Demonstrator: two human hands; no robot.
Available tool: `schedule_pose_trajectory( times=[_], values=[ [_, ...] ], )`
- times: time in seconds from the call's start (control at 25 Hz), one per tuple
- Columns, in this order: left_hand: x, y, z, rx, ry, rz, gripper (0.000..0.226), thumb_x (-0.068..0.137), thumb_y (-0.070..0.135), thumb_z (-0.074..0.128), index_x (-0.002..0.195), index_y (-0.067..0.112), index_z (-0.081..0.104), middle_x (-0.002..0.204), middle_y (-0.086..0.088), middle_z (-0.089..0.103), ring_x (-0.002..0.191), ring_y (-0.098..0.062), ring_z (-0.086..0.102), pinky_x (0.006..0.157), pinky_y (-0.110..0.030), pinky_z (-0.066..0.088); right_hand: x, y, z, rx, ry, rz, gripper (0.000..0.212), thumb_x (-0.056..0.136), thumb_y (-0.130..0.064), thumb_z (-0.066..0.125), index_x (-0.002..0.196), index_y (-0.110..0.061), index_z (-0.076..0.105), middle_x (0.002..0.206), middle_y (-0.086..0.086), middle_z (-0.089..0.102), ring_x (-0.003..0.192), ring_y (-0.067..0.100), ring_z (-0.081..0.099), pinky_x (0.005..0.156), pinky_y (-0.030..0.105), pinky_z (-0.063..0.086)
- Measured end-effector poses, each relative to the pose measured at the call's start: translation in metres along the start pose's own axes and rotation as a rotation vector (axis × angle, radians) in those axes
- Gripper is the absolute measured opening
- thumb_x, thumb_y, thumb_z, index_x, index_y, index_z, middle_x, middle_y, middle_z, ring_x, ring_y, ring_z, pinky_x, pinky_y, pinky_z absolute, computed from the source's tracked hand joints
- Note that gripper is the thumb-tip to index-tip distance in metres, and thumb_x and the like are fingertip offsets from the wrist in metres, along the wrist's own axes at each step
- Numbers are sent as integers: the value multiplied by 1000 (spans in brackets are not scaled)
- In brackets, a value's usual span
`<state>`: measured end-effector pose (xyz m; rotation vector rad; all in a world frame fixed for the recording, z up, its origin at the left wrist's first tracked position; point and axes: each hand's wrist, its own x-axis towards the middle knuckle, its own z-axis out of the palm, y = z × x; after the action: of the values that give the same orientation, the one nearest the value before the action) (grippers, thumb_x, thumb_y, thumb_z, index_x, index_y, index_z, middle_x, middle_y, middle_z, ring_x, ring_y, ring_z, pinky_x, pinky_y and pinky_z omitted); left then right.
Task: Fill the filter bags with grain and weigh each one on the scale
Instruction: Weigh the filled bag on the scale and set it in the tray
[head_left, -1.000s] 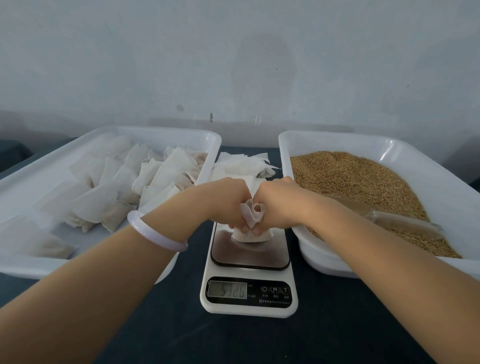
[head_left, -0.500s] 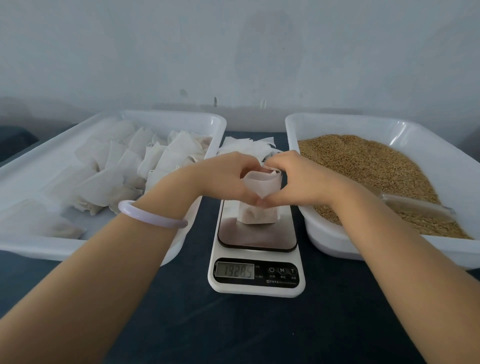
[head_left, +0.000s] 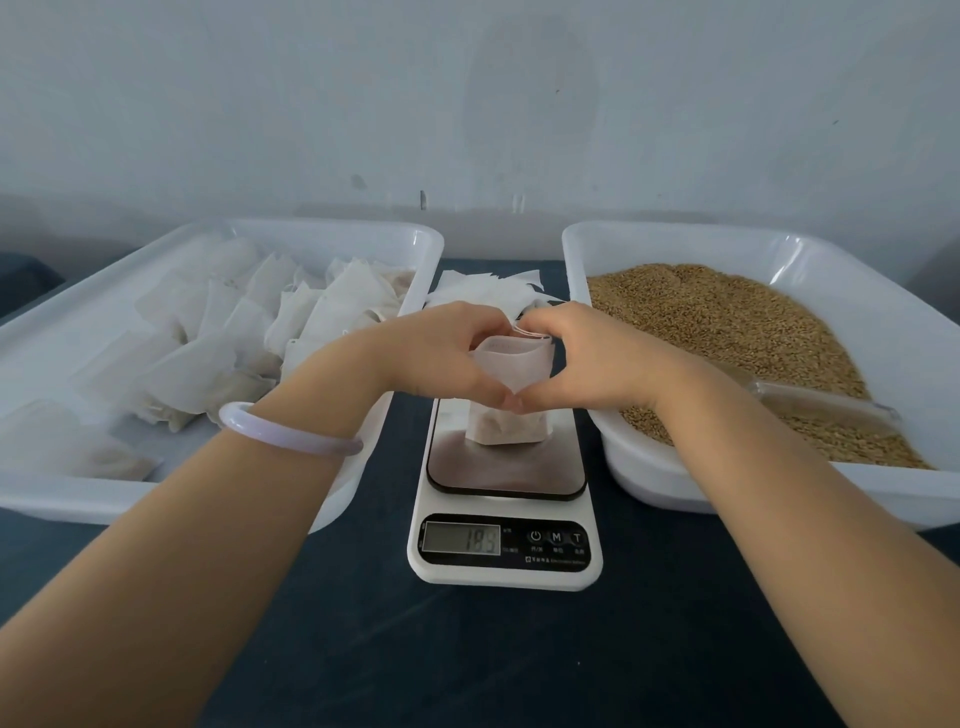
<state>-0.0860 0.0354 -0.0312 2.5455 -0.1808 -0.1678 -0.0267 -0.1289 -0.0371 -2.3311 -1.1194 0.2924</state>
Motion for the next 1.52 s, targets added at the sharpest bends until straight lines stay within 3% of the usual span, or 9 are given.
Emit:
schedule_pose_trajectory(
  times=[0.36, 0.6, 0.68, 0.8, 0.92, 1.12, 1.24, 1.36, 1.52],
  values=[
    [0, 1, 1, 46, -10, -10, 33, 73, 34, 76, 83, 37, 46, 85, 18, 52, 76, 1, 52, 60, -18, 34, -1, -1, 2, -9, -16, 13, 37, 64, -35, 82, 73, -40, 46, 81, -17, 50, 69, -2, 51, 56, 18, 33],
    [1, -1, 1, 28, -13, 0, 32, 74, 28, 76, 88, 35, 48, 86, 19, 52, 76, 2, 52, 58, -13, 35, -1, 1, 1, 21, -7, 16, 33, 67, -34, 80, 75, -39, 48, 78, -18, 53, 66, -5, 51, 54, 12, 33],
    [2, -2, 1, 28, -3, 3, 42, 72, 20, 77, 98, 32, 47, 90, 19, 52, 79, 1, 53, 61, -13, 37, -2, 1, 1, 54, 25, 7, 26, 71, -28, 77, 82, -34, 53, 83, -16, 56, 71, -3, 52, 58, 17, 35],
    [3, -5, 2, 38, 30, -4, 41, 74, 15, 75, 90, 38, 44, 84, 17, 51, 71, 3, 52, 53, -10, 35, -3, 2, -2, 149, 136, -41, 24, 76, -17, 70, 96, -22, 58, 100, -10, 58, 80, -11, 50, 70, 18, 38],
    [3, -5, 1, 54, 44, -4, 40, 74, 21, 75, 95, 38, 46, 82, 19, 48, 70, 3, 50, 54, -12, 32, -5, -1, -3, 230, 226, -80, 11, 84, -14, 62, 81, -24, 61, 107, -4, 62, 101, 3, 55, 87, 22, 42],
    [6, -7, 1, 51, 63, -15, 38, 76, 21, 75, 102, 33, 50, 80, 17, 50, 70, 0, 51, 55, -15, 33, -4, 0, -1, 112, 196, -67, 11, 83, -29, 67, 76, -21, 70, 99, -6, 65, 94, 6, 58, 84, 23, 43],
    [8, -9, 2, -25, 87, -6, 31, 77, 16, 74, 99, 27, 55, 78, 15, 57, 64, -1, 57, 52, -6, 39, -4, -1, -1, 25, 175, -51, 17, 80, -36, 70, 67, -32, 59, 104, -6, 63, 98, 8, 56, 81, 18, 39],
    [3, -5, -1, -206, 135, -1, 36, 71, 21, 80, 101, 24, 60, 69, 15, 58, 55, 2, 57, 53, -9, 42, -6, -4, -3, 177, 247, -119, 19, 82, -27, 70, 66, -29, 61, 109, -9, 62, 101, 3, 54, 84, 7, 34],
    [-4, 1, -4, -660, -61, 175, 51, 58, 21, 80, 105, 15, 61, 92, 0, 66, 90, -14, 65, 78, -24, 52, -8, -6, -8, 513, 270, -220, 12, 85, -18, 66, 73, -20, 66, 116, -8, 60, 97, 3, 59, 87, 23, 45]
  ],
)
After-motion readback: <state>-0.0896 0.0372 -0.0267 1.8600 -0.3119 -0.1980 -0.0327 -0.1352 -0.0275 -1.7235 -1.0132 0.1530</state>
